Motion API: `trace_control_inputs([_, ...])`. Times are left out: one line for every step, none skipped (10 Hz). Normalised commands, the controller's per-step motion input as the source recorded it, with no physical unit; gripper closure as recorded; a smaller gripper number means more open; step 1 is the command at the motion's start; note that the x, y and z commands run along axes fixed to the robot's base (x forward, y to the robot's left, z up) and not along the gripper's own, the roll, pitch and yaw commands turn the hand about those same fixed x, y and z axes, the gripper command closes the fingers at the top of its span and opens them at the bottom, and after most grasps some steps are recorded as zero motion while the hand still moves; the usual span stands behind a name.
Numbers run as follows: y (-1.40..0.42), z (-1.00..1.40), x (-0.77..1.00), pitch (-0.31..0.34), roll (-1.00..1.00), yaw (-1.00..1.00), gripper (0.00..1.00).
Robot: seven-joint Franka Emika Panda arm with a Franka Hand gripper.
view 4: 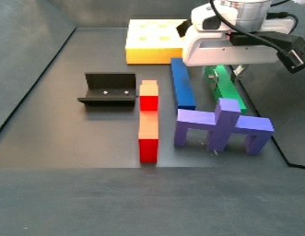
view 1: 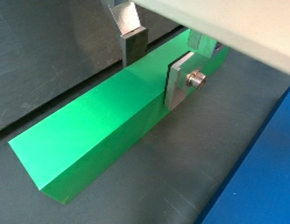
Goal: Pick up the green object. Move up. Move to above the board. Insert the green object.
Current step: Pick up the green object.
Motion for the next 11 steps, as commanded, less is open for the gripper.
trace_control_inputs([0.00,0.00,0.00,0.000,0.00,0.00,1.00])
trace_control_inputs([0.00,0.00,0.00,0.000,0.00,0.00,1.00])
trace_control_inputs([0.00,0.00,0.00,0.000,0.00,0.00,1.00])
trace_control_inputs([0.00,0.00,0.00,0.000,0.00,0.00,1.00])
trace_control_inputs([0.00,0.00,0.00,0.000,0.00,0.00,1.00])
trace_control_inputs([0.00,0.00,0.00,0.000,0.00,0.00,1.00])
trace_control_inputs([0.00,0.00,0.00,0.000,0.00,0.00,1.00])
trace_control_inputs([0.00,0.00,0.00,0.000,0.00,0.00,1.00])
trace_control_inputs([0.00,0.00,0.00,0.000,0.00,0.00,1.00])
trace_control_inputs([0.00,0.00,0.00,0.000,0.00,0.00,1.00])
trace_control_inputs([0.00,0.00,0.00,0.000,0.00,0.00,1.00])
